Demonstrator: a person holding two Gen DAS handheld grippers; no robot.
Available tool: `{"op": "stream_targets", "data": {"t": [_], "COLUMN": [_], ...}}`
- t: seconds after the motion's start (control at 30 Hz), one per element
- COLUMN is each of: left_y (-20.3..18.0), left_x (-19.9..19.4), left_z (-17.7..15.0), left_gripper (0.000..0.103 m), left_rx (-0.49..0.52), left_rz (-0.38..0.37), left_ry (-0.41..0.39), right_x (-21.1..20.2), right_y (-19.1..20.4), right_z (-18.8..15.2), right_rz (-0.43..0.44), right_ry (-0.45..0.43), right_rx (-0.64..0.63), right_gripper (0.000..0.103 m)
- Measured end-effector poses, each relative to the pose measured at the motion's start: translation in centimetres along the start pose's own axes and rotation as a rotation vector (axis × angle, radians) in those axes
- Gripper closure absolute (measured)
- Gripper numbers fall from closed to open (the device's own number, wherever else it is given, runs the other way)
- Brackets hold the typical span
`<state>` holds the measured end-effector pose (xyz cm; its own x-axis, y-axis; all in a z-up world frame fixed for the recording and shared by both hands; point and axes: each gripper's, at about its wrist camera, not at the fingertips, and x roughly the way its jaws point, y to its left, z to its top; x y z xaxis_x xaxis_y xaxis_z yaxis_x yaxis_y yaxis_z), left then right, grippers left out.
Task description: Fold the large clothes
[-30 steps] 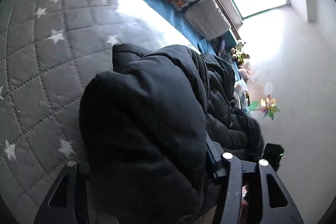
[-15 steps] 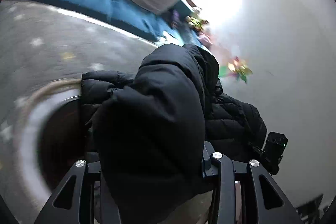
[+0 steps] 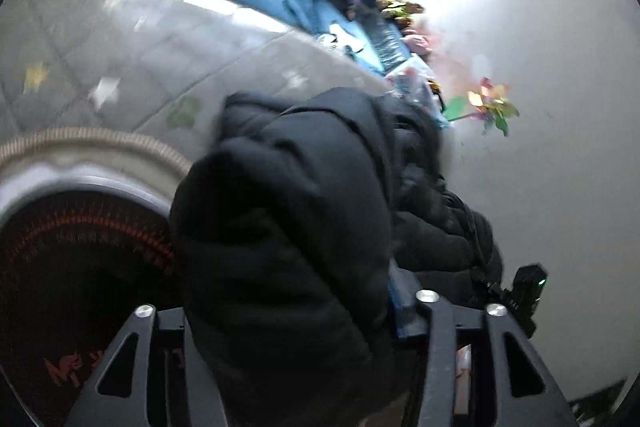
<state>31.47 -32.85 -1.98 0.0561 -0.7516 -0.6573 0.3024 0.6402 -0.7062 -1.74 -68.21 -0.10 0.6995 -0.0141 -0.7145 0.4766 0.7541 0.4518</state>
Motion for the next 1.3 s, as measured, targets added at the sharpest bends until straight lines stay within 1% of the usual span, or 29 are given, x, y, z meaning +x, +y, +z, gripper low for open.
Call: {"op": "stream_targets", "data": {"t": [0.03, 0.07, 0.1, 0.13, 0.2, 0.27, 0.33, 0.37, 0.4, 0.43, 0.5, 0.53, 0.6, 0.67, 0.7, 0.77, 0.83, 0.9, 0.93, 0.97, 1.0, 1.07, 1.1, 1.17, 1.23, 1.3], "left_y": [0.9, 1.6, 2.1, 2.5, 2.9, 2.7, 2.5, 2.5, 2.3, 2.0, 0.6, -0.1, -1.1, -3.0, -3.9, -5.4, -6.1, -6.6, -6.8, -6.9, -6.8, -6.3, -5.8, -4.6, -3.9, -3.5], "left_x": [0.5, 0.8, 1.2, 1.3, 1.2, -0.2, -1.9, -2.6, -3.7, -4.7, -6.8, -7.7, -10.4, -11.8, -11.9, -10.9, -9.9, -8.0, -7.3, -6.3, -5.4, -3.8, -2.9, -1.8, -1.1, -0.8], "left_z": [0.0, 0.1, 0.2, 0.3, 1.3, 2.4, 3.4, 4.2, 4.4, 4.7, 4.4, 4.3, 3.4, 2.7, 2.3, 1.8, 1.0, 0.2, -0.1, -0.2, -0.2, -0.2, -0.1, 0.0, 0.0, 0.0], "left_gripper": [0.032, 0.028, 0.027, 0.027, 0.027, 0.029, 0.029, 0.029, 0.029, 0.029, 0.029, 0.029, 0.029, 0.029, 0.029, 0.029, 0.029, 0.030, 0.032, 0.036, 0.037, 0.040, 0.041, 0.042, 0.042, 0.042], "left_rx": [-0.031, -0.064, -0.096, -0.115, -0.132, -0.119, -0.119, -0.124, -0.118, -0.098, -0.022, 0.014, 0.082, 0.136, 0.161, 0.203, 0.227, 0.258, 0.270, 0.283, 0.291, 0.299, 0.297, 0.274, 0.258, 0.256], "left_rz": [-0.015, -0.038, -0.057, -0.069, -0.082, -0.074, -0.069, -0.058, -0.032, -0.009, 0.060, 0.086, 0.125, 0.145, 0.142, 0.122, 0.101, 0.097, 0.103, 0.111, 0.122, 0.158, 0.171, 0.169, 0.153, 0.144], "left_ry": [0.013, 0.024, 0.035, 0.041, 0.043, 0.003, -0.027, -0.041, -0.065, -0.082, -0.145, -0.179, -0.241, -0.274, -0.269, -0.233, -0.196, -0.155, -0.142, -0.127, -0.116, -0.100, -0.090, -0.062, -0.050, -0.040], "right_x": [0.5, 1.0, 1.1, 1.2, -0.1, -1.9, -3.7, -4.7, -5.4, -6.2, -7.3, -7.9, -8.4, -7.5, -6.7, -4.5, -2.8, -0.6, 0.8, 2.0, 2.7, 4.6, 5.0, 6.0, 5.6, 5.1], "right_y": [-0.8, -1.2, -1.3, -1.2, -0.4, -0.5, -0.7, -0.3, -0.7, -0.7, -0.2, 0.3, 1.8, 3.3, 4.2, 6.2, 7.6, 8.6, 8.8, 8.9, 8.9, 8.6, 8.4, 8.1, 9.0, 10.4], "right_z": [0.1, 0.1, 0.3, 0.4, 0.2, 0.5, 0.7, 0.8, 1.1, 1.3, 1.7, 1.7, 2.0, 2.4, 2.5, 2.7, 2.6, 2.7, 2.9, 3.0, 3.0, 3.0, 3.0, 3.2, 3.7, 4.4], "right_rz": [0.001, 0.004, -0.001, -0.006, -0.032, -0.083, -0.127, -0.156, -0.172, -0.201, -0.255, -0.259, -0.243, -0.189, -0.167, -0.115, -0.100, -0.077, -0.073, -0.075, -0.083, -0.139, -0.160, -0.188, -0.215, -0.194], "right_ry": [0.003, 0.006, 0.011, 0.019, 0.028, 0.019, -0.001, -0.020, -0.040, -0.064, -0.118, -0.138, -0.170, -0.153, -0.139, -0.104, -0.079, -0.051, -0.029, -0.010, 0.004, 0.032, 0.046, 0.079, 0.075, 0.061], "right_rx": [0.023, 0.048, 0.050, 0.050, 0.025, -0.012, -0.016, -0.019, -0.027, -0.034, -0.050, -0.062, -0.090, -0.124, -0.140, -0.171, -0.191, -0.191, -0.185, -0.179, -0.174, -0.172, -0.168, -0.165, -0.187, -0.196], "right_gripper": [0.015, 0.014, 0.013, 0.013, 0.013, 0.013, 0.013, 0.013, 0.013, 0.013, 0.013, 0.013, 0.013, 0.013, 0.013, 0.014, 0.015, 0.023, 0.031, 0.035, 0.036, 0.044, 0.046, 0.047, 0.047, 0.047]}}
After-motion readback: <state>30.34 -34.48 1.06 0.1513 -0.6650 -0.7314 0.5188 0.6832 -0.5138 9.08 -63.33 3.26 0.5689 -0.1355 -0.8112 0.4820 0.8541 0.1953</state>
